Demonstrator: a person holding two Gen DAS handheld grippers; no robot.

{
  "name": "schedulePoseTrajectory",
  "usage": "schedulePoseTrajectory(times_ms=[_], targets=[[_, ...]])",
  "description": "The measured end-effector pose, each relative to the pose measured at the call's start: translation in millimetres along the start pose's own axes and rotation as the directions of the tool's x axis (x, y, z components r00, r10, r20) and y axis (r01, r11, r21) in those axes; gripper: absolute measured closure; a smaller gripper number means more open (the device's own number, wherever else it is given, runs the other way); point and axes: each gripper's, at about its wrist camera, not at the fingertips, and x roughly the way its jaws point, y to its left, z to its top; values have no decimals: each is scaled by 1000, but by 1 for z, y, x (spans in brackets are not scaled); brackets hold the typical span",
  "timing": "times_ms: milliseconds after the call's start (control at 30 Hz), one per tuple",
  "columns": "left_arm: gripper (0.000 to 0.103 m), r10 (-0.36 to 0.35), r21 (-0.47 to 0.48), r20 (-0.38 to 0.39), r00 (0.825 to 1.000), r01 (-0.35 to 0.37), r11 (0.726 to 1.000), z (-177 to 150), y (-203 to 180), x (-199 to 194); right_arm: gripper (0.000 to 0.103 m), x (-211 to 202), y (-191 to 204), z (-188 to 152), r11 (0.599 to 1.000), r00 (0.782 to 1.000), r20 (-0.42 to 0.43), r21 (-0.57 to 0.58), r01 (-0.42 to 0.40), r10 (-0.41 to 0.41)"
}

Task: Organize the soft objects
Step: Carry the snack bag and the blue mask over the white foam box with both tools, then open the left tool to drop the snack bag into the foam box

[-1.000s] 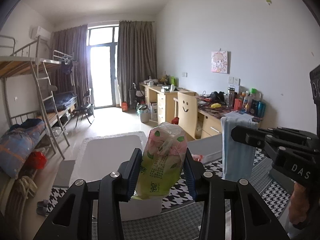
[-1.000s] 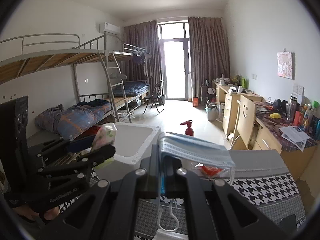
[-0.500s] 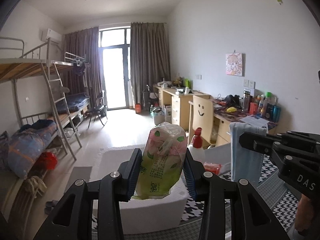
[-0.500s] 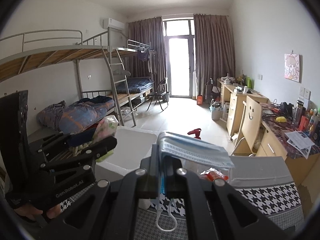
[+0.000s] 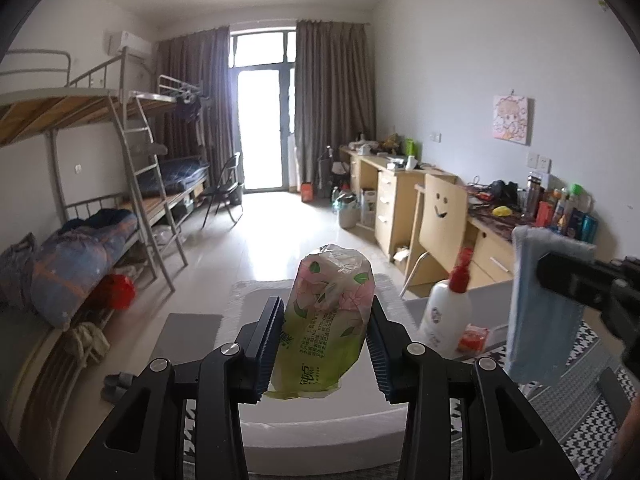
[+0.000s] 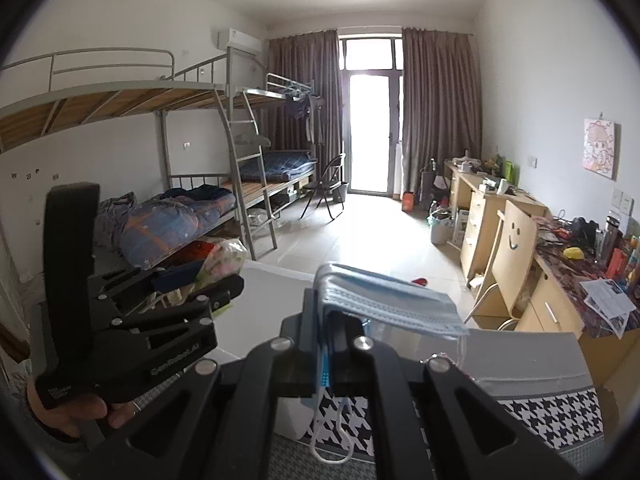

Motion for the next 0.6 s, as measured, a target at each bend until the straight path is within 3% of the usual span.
schedulePoseTrajectory(times_ms=[367, 467, 533, 600], targets=[[60, 25, -25, -74, 997, -27, 999, -5, 12, 28, 97, 16, 8, 8, 999, 1000, -9, -37, -17, 17], [60, 0, -37, -95, 995, -4, 999, -6, 14, 38, 97, 21, 9, 8, 999, 1000, -15, -44, -16, 15], [55, -8, -37, -112, 994, 4, 999, -8, 17, 44, 97, 24, 9, 8, 999, 1000, -20, -44, -15, 14], [36, 5, -21, -99, 995, -7, 1000, -11, 18, 42, 97, 25, 8, 7, 999, 1000, -23, -45, -14, 13]])
